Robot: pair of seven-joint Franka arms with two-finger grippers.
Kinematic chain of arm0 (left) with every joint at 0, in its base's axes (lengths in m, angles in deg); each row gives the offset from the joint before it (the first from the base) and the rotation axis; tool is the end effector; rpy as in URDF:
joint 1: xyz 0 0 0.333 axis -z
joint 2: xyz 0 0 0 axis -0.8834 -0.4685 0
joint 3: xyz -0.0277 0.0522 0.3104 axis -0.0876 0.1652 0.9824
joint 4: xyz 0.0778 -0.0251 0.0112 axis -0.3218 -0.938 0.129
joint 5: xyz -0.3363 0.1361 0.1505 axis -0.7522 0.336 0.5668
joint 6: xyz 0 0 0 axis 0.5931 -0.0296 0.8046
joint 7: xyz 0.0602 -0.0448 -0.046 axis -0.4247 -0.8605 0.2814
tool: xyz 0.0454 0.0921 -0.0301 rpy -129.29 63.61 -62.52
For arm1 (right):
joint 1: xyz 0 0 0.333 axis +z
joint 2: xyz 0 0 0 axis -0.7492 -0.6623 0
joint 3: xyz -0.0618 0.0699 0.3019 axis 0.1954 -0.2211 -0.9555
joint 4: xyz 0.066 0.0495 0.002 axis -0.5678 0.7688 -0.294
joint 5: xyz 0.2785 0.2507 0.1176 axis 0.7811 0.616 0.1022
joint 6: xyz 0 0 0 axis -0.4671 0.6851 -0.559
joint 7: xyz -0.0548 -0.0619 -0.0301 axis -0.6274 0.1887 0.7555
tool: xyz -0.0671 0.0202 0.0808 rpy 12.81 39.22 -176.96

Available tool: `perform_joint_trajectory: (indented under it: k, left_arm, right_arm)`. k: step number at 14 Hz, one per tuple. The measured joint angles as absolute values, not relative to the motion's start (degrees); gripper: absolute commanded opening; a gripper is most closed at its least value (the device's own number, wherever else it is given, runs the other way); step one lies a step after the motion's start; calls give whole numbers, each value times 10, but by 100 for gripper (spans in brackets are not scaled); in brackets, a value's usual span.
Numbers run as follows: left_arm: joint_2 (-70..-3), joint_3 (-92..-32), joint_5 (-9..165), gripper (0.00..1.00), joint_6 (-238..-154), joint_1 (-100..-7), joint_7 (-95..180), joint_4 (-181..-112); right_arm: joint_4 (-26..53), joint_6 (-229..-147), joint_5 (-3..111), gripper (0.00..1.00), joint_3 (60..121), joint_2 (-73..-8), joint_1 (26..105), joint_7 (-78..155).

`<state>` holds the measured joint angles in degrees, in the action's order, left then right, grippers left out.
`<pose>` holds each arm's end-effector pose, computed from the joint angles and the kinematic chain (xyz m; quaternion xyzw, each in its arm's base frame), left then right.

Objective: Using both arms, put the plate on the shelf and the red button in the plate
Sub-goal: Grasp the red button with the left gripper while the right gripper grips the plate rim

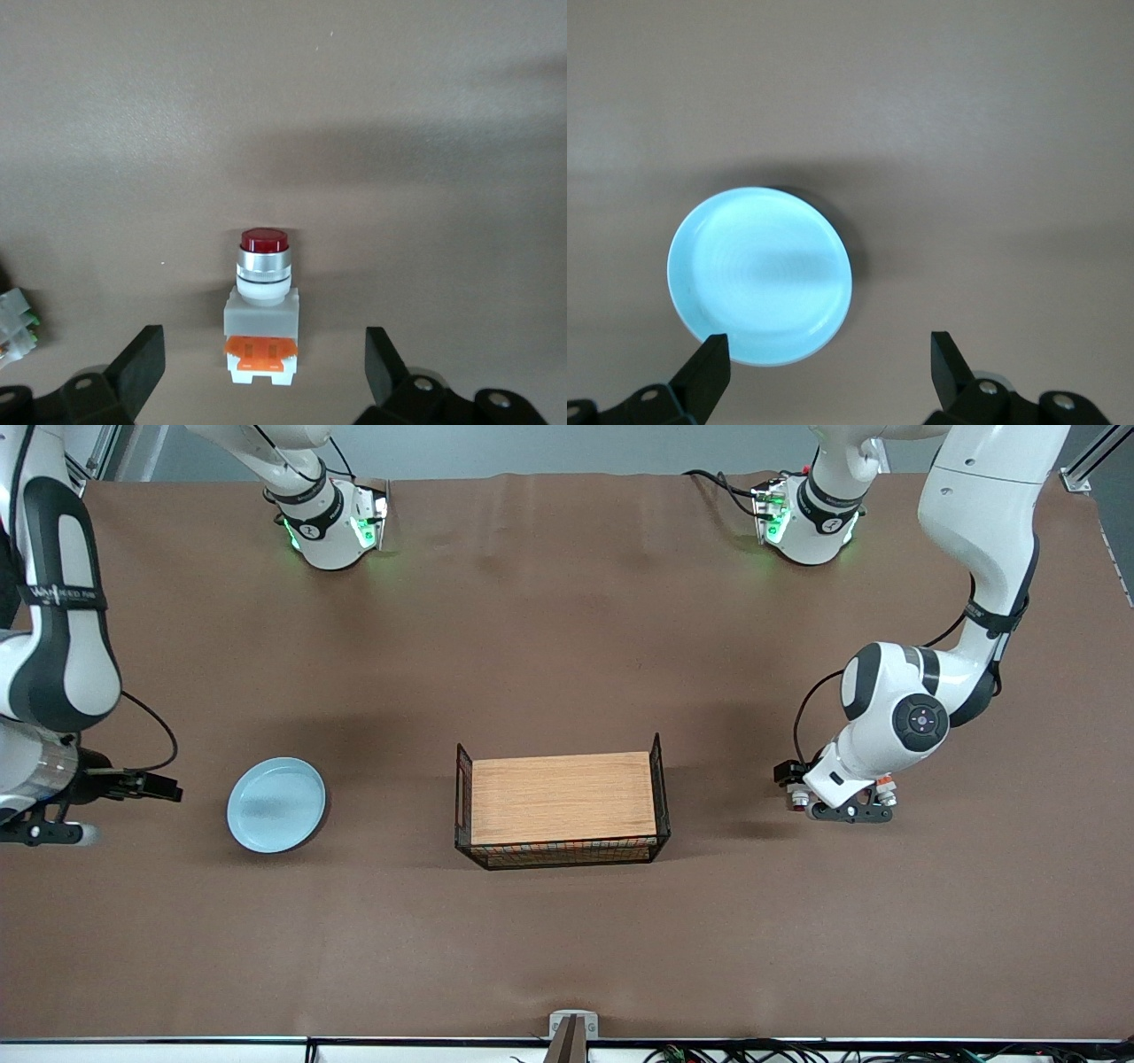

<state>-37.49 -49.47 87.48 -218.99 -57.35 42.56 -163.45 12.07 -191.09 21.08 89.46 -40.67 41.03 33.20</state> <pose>0.5861 -0.1082 0.2119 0.9989 -0.0357 -0.0267 0.0143 0.6445 -0.1256 0.3532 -0.9992 0.0287 0.0183 0.0199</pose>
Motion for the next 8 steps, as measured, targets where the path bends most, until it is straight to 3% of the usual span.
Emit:
perform_joint_trajectory:
  k: [4,8]
  left_arm:
    - [-394,-495,881,99,-2211,-574,426,-1635]
    - [-404,-495,881,85,-2218,-574,425,-1635]
  right_arm:
    - [210,-2059,228,100,895,-422,410,332]
    - [236,-2129,255,100,895,-464,410,332]
